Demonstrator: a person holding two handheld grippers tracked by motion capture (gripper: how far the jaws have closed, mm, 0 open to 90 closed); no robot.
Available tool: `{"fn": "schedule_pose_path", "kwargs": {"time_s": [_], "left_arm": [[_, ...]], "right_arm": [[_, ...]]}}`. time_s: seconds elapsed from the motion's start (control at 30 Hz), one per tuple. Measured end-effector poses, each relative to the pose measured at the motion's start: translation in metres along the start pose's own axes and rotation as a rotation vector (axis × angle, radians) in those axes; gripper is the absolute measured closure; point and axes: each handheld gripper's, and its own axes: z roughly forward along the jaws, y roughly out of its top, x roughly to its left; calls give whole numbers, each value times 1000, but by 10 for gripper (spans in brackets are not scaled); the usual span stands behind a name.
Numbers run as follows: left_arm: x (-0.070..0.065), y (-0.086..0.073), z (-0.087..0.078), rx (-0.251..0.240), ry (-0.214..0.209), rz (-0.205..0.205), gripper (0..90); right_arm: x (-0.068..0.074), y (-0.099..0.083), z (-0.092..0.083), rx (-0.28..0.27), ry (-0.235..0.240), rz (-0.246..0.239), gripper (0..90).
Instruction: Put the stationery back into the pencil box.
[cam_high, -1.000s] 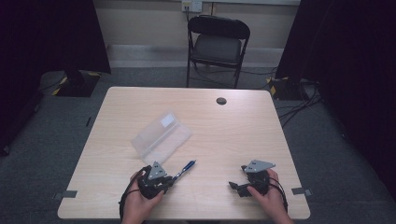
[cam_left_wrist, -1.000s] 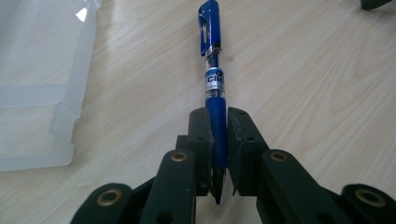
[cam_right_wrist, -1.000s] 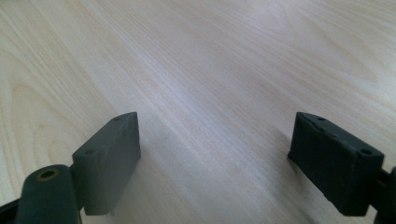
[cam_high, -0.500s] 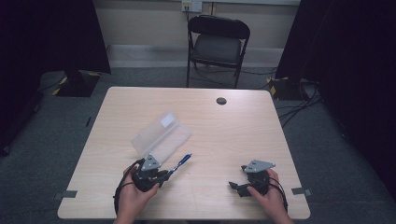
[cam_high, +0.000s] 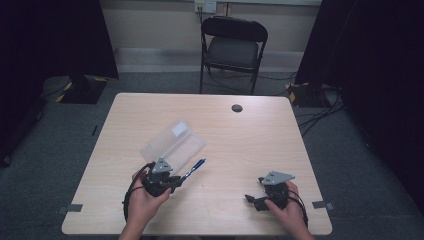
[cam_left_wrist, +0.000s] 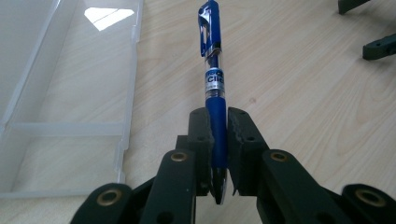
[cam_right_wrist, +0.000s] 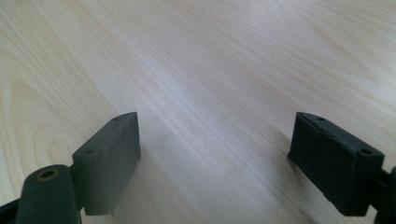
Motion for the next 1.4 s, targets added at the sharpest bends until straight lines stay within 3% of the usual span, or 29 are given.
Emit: {"fn": "schedule_pose_path", "kwargs": {"time_s": [0.1,0.23,0.3,0.33,0.37,0.83,1.13,1.3,1.4], "left_arm": [[1,4,2,-12,-8,-17,807],[4,9,2,-2,-5,2,806],[4,11,4,-2,-3,-17,806],[6,13,3,20,-1,2,807],[7,14,5,7,-7,-19,807],[19,26,5,-5,-3,-38,806],[27,33,7,-7,10,-32,806],[29,35,8,-10,33,-59,806],[35,37,7,-6,33,-53,806]], "right_arm": [[0,0,0,0,0,0,152],[0,0,0,0,0,0,152],[0,0,0,0,0,0,152],[0,0,0,0,0,0,152],[0,0,0,0,0,0,152],[0,0,0,0,0,0,152],[0,0,0,0,0,0,152],[0,0,0,0,0,0,152],[0,0,0,0,0,0,152]]}}
